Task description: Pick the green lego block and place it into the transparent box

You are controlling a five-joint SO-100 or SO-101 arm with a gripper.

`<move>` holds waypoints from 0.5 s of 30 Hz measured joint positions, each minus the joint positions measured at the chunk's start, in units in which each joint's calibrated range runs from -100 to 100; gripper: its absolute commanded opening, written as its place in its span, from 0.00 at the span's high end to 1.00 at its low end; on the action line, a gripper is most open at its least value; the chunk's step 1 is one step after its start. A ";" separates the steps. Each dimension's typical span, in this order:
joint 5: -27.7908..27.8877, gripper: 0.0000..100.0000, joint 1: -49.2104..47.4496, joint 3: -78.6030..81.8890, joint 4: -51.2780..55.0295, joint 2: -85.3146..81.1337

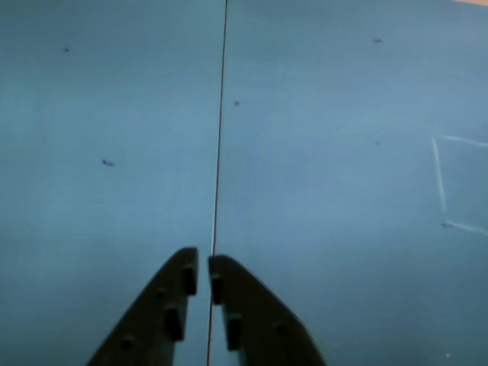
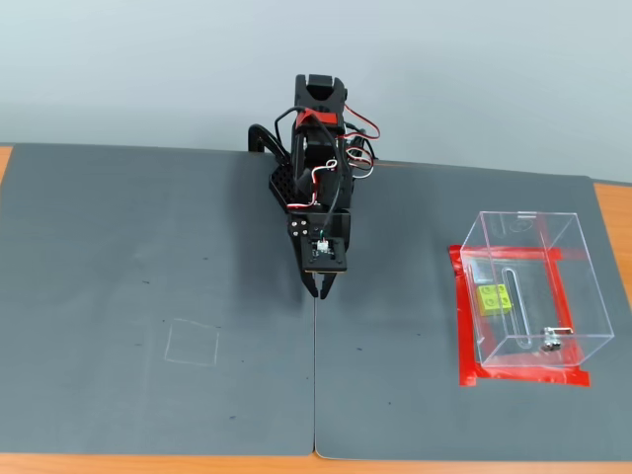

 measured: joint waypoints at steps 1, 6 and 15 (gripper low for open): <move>0.00 0.98 0.07 0.00 0.00 0.00; 0.00 0.98 0.74 0.00 0.00 0.00; 0.10 0.98 0.37 0.00 0.00 0.00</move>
